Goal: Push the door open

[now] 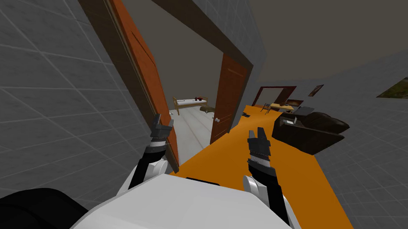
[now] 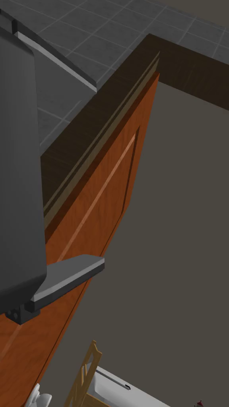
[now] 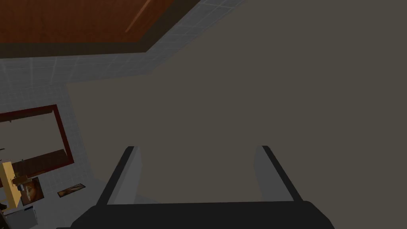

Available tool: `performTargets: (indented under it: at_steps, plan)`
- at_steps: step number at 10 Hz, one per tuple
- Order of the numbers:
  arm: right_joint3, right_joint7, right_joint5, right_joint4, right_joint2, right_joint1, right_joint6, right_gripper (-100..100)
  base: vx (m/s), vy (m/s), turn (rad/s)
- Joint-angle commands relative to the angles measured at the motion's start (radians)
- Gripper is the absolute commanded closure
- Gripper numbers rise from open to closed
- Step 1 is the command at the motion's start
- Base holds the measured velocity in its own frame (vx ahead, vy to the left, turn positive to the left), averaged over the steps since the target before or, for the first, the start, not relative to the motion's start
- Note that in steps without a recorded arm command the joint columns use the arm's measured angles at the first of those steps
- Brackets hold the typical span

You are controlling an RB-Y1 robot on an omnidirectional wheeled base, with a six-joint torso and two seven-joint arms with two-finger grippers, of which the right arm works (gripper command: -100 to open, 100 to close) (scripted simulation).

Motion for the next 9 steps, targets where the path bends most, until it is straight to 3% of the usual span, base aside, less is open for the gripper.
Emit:
performTargets:
  at_steps: [1, 3, 9]
  plan:
    - [-0.005, 0.026, 0.023, 0.035, -0.015, -0.007, -0.015, -100, -0.032, 0.019, 0.079]
    - [-0.007, 0.040, 0.037, 0.055, -0.022, -0.011, -0.023, -100, 0.138, -0.062, 0.043]
    - [-0.023, 0.129, 0.118, 0.176, -0.057, -0.036, -0.075, -100, 0.114, -0.056, 0.059]
